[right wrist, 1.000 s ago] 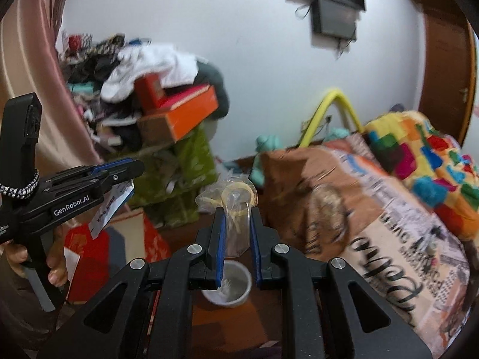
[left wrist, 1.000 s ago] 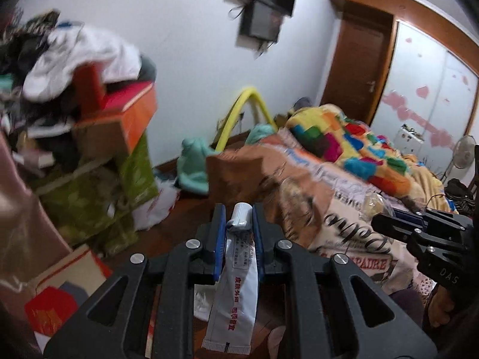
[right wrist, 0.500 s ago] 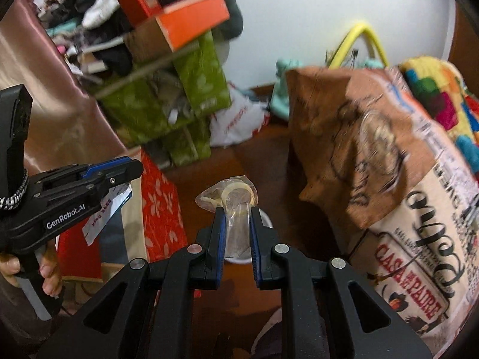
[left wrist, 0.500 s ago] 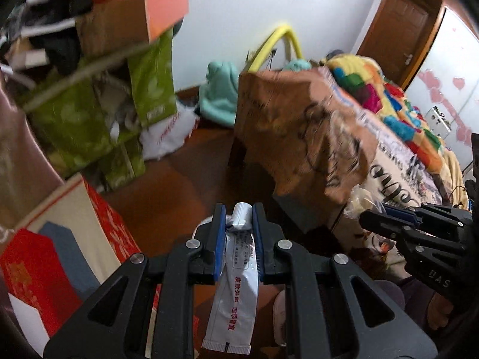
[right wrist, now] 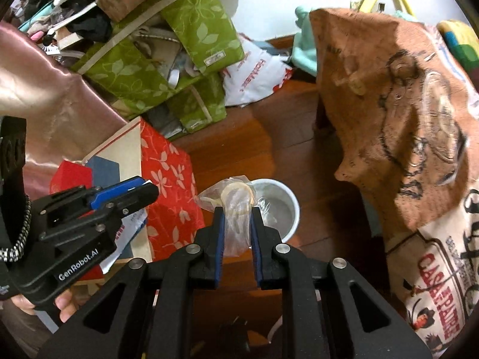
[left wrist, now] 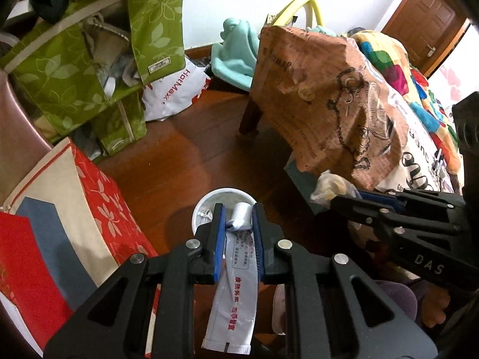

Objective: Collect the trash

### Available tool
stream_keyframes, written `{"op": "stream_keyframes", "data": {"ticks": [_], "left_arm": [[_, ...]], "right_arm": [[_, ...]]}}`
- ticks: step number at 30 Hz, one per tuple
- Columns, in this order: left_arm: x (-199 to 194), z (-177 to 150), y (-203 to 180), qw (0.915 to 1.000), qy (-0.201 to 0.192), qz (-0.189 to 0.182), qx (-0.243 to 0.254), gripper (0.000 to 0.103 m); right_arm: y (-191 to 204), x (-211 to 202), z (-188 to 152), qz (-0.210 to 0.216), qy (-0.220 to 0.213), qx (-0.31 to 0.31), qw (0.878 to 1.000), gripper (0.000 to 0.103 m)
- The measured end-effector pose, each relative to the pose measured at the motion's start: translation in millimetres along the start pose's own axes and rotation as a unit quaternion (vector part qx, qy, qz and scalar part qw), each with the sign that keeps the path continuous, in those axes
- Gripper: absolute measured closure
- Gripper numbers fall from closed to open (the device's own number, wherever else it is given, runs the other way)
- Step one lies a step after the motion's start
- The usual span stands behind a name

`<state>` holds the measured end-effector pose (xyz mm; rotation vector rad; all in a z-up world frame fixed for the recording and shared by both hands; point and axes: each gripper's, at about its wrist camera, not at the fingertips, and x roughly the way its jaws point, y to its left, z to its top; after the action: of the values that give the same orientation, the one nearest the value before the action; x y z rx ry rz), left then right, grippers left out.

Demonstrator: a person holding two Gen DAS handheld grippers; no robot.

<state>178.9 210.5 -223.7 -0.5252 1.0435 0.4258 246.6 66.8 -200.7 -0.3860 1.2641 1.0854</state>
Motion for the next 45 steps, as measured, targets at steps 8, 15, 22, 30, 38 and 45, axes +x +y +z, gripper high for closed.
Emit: {"op": "stream_keyframes", "data": {"ticks": [8,15,22,30,38,45], "left_arm": [[24.5,14.7,-6.3,0.9999,0.016,0.002,0.004,0.086],[42.4,31.5,-13.5,0.9995,0.029,-0.006,0.003,0.086],[56.1,36.4,-21.2,0.9983,0.056,0.013,0.013,0.067],[23.6,22.8,-21.7,0.9991,0.031,0.024,0.016,0.067],[-44.1,11.5,-39.0,0.9985,-0.031,0.027,0.036,0.067],[-112.3,7.6,-79.8,0.9920,-0.107,0.013,0.065,0.067]], "right_arm": [[-9.7,2.5,4.1,-0.006,0.011,-0.002,1.000,0.083],[-14.8,-4.4,2.8,-0.014,0.005,-0.004,1.000,0.082],[-16.4,-17.6,0.0,-0.027,-0.007,-0.010,1.000,0.082],[-16.5,-39.1,-10.2,-0.035,-0.027,-0.014,0.999,0.082],[-11.9,-87.2,-26.3,-0.052,-0.076,-0.024,0.996,0.082],[-13.4,-151.9,-48.4,-0.064,-0.146,-0.026,0.987,0.082]]}}
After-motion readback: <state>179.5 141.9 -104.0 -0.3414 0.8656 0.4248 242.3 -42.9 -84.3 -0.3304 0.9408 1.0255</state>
